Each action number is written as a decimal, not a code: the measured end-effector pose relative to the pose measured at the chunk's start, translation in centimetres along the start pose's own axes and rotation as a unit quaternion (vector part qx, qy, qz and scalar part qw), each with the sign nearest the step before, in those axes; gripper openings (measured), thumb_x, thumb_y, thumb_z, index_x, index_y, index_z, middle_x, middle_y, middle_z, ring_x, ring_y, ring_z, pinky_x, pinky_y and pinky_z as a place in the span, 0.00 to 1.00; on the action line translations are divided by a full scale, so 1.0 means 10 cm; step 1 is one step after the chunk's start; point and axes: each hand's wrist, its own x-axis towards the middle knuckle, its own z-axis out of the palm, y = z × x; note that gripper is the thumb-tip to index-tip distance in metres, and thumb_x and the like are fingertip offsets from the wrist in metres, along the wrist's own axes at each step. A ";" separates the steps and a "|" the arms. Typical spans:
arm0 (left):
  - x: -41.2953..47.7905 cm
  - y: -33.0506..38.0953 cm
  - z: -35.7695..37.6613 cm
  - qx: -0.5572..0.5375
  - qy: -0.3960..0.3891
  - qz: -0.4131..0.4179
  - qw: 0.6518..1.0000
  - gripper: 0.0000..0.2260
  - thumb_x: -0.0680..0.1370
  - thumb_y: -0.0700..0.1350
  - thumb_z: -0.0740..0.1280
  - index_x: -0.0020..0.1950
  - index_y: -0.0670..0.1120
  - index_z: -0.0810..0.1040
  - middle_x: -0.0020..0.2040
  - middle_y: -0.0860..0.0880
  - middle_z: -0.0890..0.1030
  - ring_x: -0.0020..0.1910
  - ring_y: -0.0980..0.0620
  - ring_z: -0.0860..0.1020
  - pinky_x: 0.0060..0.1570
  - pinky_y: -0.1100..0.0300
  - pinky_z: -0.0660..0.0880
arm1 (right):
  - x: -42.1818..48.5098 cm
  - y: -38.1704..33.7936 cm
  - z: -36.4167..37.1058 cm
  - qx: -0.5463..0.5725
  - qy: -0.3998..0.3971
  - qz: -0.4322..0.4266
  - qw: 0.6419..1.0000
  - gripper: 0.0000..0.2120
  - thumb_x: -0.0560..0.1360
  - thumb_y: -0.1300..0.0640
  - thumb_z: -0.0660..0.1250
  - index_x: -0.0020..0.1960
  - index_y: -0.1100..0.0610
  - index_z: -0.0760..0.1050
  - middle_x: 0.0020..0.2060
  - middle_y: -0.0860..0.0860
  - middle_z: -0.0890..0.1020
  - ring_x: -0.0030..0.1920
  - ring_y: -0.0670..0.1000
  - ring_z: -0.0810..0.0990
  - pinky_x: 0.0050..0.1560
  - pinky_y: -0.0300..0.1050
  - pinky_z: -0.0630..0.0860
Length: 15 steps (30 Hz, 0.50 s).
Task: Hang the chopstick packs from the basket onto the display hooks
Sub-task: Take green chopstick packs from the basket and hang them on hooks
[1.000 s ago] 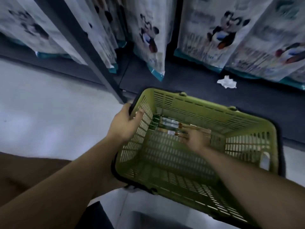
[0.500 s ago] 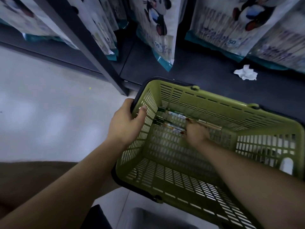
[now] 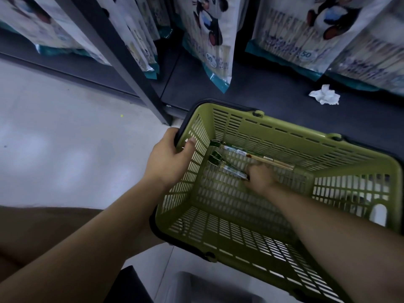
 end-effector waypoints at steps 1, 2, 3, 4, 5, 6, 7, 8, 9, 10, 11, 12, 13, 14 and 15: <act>0.00 0.01 0.00 0.000 -0.002 -0.002 1.000 0.08 0.81 0.58 0.65 0.55 0.56 0.74 0.43 0.58 0.81 0.42 0.61 0.79 0.39 0.60 0.73 | -0.02 0.00 -0.01 0.004 -0.003 -0.002 1.000 0.07 0.78 0.51 0.69 0.48 0.55 0.78 0.51 0.57 0.83 0.52 0.58 0.82 0.44 0.44 0.70; 0.00 0.01 -0.01 -0.003 -0.006 -0.002 1.000 0.08 0.81 0.57 0.66 0.55 0.56 0.75 0.44 0.57 0.81 0.43 0.60 0.79 0.41 0.59 0.74 | -0.04 0.01 -0.03 0.008 -0.008 -0.005 1.000 0.07 0.78 0.51 0.70 0.47 0.54 0.78 0.50 0.57 0.83 0.52 0.58 0.82 0.44 0.44 0.70; 0.00 0.01 -0.01 -0.016 -0.013 -0.002 1.000 0.08 0.81 0.56 0.66 0.57 0.55 0.75 0.45 0.57 0.81 0.45 0.58 0.80 0.42 0.58 0.75 | -0.08 0.02 -0.06 0.017 -0.011 -0.007 1.000 0.08 0.77 0.50 0.70 0.47 0.55 0.79 0.49 0.56 0.83 0.51 0.58 0.82 0.43 0.44 0.70; -0.01 0.02 -0.01 -0.036 -0.020 -0.004 0.999 0.11 0.81 0.55 0.67 0.61 0.54 0.74 0.49 0.57 0.81 0.48 0.56 0.81 0.44 0.58 0.76 | -0.13 0.02 -0.10 0.036 -0.005 -0.008 0.999 0.08 0.77 0.50 0.71 0.48 0.55 0.80 0.46 0.56 0.83 0.49 0.57 0.82 0.41 0.43 0.68; -0.04 0.03 -0.02 -0.042 -0.008 0.008 0.999 0.16 0.81 0.53 0.68 0.66 0.51 0.73 0.54 0.54 0.81 0.52 0.54 0.80 0.49 0.59 0.76 | -0.19 0.02 -0.17 0.071 0.008 -0.009 0.997 0.09 0.76 0.50 0.72 0.48 0.56 0.82 0.44 0.55 0.83 0.47 0.56 0.82 0.39 0.42 0.67; -0.07 0.04 -0.05 -0.017 0.032 0.050 0.998 0.19 0.80 0.51 0.70 0.69 0.48 0.72 0.59 0.51 0.78 0.56 0.52 0.78 0.55 0.58 0.74 | -0.25 0.01 -0.24 0.123 0.025 -0.009 0.992 0.08 0.75 0.51 0.74 0.48 0.56 0.83 0.41 0.54 0.82 0.44 0.54 0.81 0.36 0.42 0.66; -0.11 0.05 -0.06 0.032 0.086 0.115 0.989 0.19 0.79 0.48 0.70 0.68 0.45 0.73 0.61 0.48 0.75 0.58 0.51 0.75 0.58 0.57 0.72 | -0.32 -0.01 -0.33 0.185 0.038 -0.013 0.982 0.08 0.74 0.53 0.76 0.47 0.57 0.84 0.40 0.54 0.83 0.41 0.52 0.80 0.35 0.41 0.66; -0.16 0.07 -0.07 0.067 0.134 0.176 0.973 0.16 0.79 0.46 0.70 0.64 0.45 0.74 0.60 0.48 0.74 0.57 0.50 0.74 0.58 0.57 0.71 | -0.39 -0.06 -0.44 0.249 0.041 -0.023 0.967 0.07 0.73 0.54 0.77 0.46 0.58 0.84 0.40 0.56 0.84 0.40 0.51 0.79 0.36 0.41 0.67; -0.21 0.09 -0.05 0.069 0.153 0.205 0.964 0.13 0.78 0.46 0.70 0.61 0.47 0.75 0.57 0.50 0.74 0.54 0.53 0.74 0.55 0.58 0.71 | -0.47 -0.14 -0.57 0.311 0.029 -0.036 0.949 0.06 0.73 0.56 0.78 0.46 0.59 0.84 0.41 0.59 0.85 0.39 0.51 0.79 0.38 0.42 0.69; -0.26 0.13 -0.01 0.041 0.136 0.199 0.970 0.10 0.78 0.48 0.69 0.58 0.50 0.76 0.53 0.54 0.75 0.50 0.56 0.75 0.50 0.60 0.72 | -0.57 -0.22 -0.70 0.369 0.010 -0.053 0.928 0.05 0.72 0.59 0.78 0.46 0.58 0.84 0.40 0.59 0.85 0.39 0.51 0.78 0.40 0.43 0.71; -0.31 0.19 0.04 0.006 0.102 0.167 0.981 0.09 0.78 0.49 0.69 0.57 0.52 0.75 0.50 0.56 0.77 0.47 0.59 0.76 0.46 0.62 0.73 | -0.66 -0.30 -0.82 0.413 -0.010 -0.072 0.908 0.04 0.72 0.60 0.78 0.46 0.57 0.84 0.39 0.57 0.85 0.38 0.51 0.79 0.41 0.44 0.73; -0.35 0.23 0.10 -0.025 0.058 0.120 0.991 0.08 0.79 0.50 0.69 0.57 0.53 0.76 0.49 0.56 0.79 0.47 0.59 0.77 0.45 0.61 0.74 | -0.75 -0.38 -0.92 0.442 -0.027 -0.094 0.892 0.05 0.73 0.61 0.78 0.44 0.55 0.83 0.36 0.53 0.84 0.36 0.50 0.79 0.38 0.43 0.75; -0.38 0.26 0.16 -0.054 0.009 0.067 0.996 0.08 0.80 0.51 0.70 0.57 0.54 0.77 0.49 0.56 0.81 0.49 0.59 0.79 0.47 0.59 0.76 | -0.84 -0.46 -1.01 0.458 -0.043 -0.115 0.880 0.06 0.73 0.62 0.77 0.43 0.52 0.83 0.33 0.49 0.83 0.33 0.47 0.79 0.35 0.41 0.76; -0.40 0.28 0.22 -0.098 -0.046 0.006 0.994 0.08 0.80 0.52 0.70 0.57 0.53 0.78 0.52 0.54 0.83 0.52 0.55 0.81 0.51 0.57 0.77 | -0.92 -0.53 -1.07 0.467 -0.057 -0.131 0.872 0.07 0.73 0.61 0.77 0.40 0.51 0.83 0.30 0.46 0.82 0.31 0.45 0.79 0.32 0.39 0.76; -0.41 0.32 0.25 -0.171 -0.107 -0.058 0.978 0.10 0.81 0.53 0.69 0.60 0.51 0.80 0.55 0.51 0.84 0.57 0.51 0.82 0.57 0.53 0.78 | -1.00 -0.58 -1.12 0.473 -0.068 -0.137 0.868 0.08 0.73 0.60 0.77 0.37 0.50 0.83 0.29 0.45 0.82 0.29 0.43 0.79 0.30 0.37 0.75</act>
